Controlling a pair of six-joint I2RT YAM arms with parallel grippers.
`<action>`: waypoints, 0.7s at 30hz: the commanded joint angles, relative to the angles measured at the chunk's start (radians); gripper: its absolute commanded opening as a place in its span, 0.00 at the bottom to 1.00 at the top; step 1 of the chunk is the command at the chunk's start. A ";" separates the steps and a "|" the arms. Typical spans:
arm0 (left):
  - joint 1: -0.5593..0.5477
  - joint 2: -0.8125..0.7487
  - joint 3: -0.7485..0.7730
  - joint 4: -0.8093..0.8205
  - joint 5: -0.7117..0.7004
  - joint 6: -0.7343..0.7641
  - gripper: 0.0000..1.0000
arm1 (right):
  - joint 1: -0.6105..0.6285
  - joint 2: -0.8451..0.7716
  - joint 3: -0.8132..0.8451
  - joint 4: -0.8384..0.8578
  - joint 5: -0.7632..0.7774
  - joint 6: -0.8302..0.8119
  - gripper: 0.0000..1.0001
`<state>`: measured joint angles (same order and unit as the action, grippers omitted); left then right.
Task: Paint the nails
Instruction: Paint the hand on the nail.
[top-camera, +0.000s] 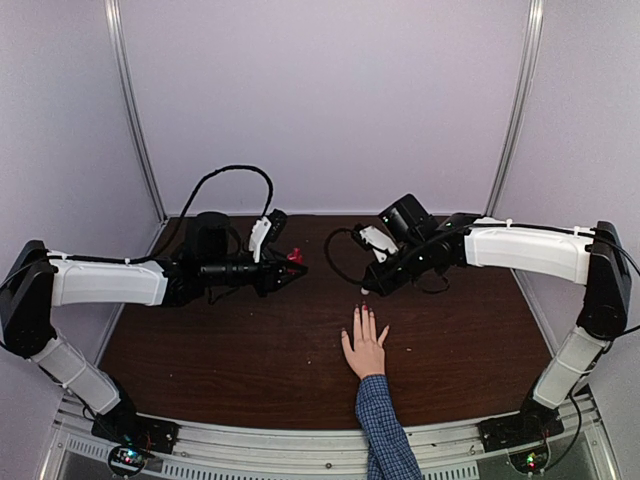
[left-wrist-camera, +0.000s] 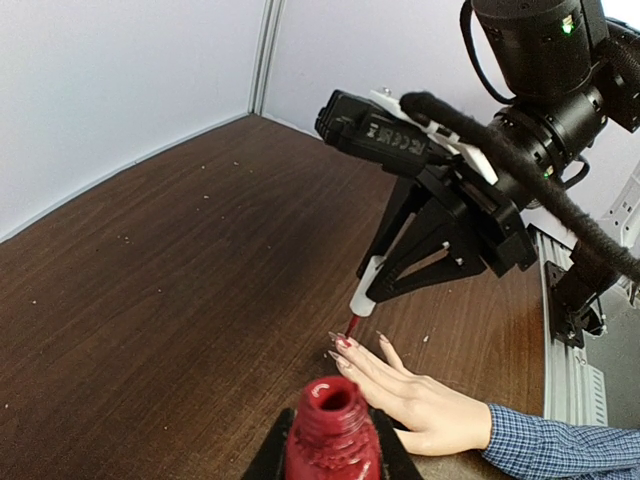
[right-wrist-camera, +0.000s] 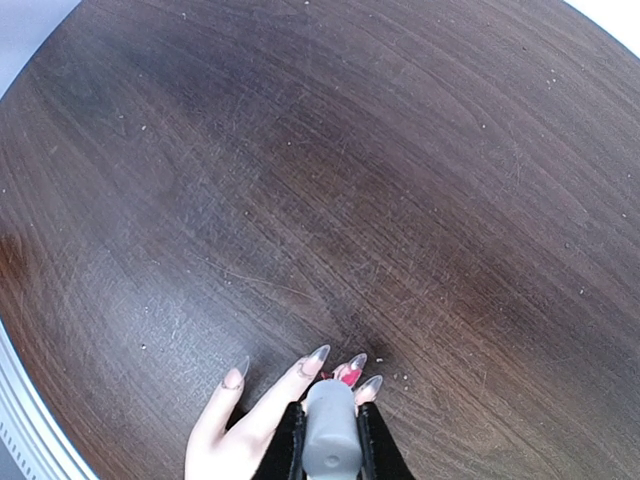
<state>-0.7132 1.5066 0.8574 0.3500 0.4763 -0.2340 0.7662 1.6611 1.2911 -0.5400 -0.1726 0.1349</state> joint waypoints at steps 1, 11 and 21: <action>0.006 0.009 -0.001 0.063 0.015 0.004 0.00 | 0.005 0.005 0.025 -0.028 0.032 -0.018 0.00; 0.006 0.008 -0.003 0.063 0.016 0.001 0.00 | 0.005 0.015 0.031 -0.051 0.059 -0.023 0.00; 0.006 0.005 -0.007 0.062 0.015 0.005 0.00 | 0.005 0.025 0.034 -0.047 0.049 -0.024 0.00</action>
<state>-0.7132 1.5120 0.8574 0.3508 0.4770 -0.2340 0.7666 1.6760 1.2919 -0.5850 -0.1375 0.1146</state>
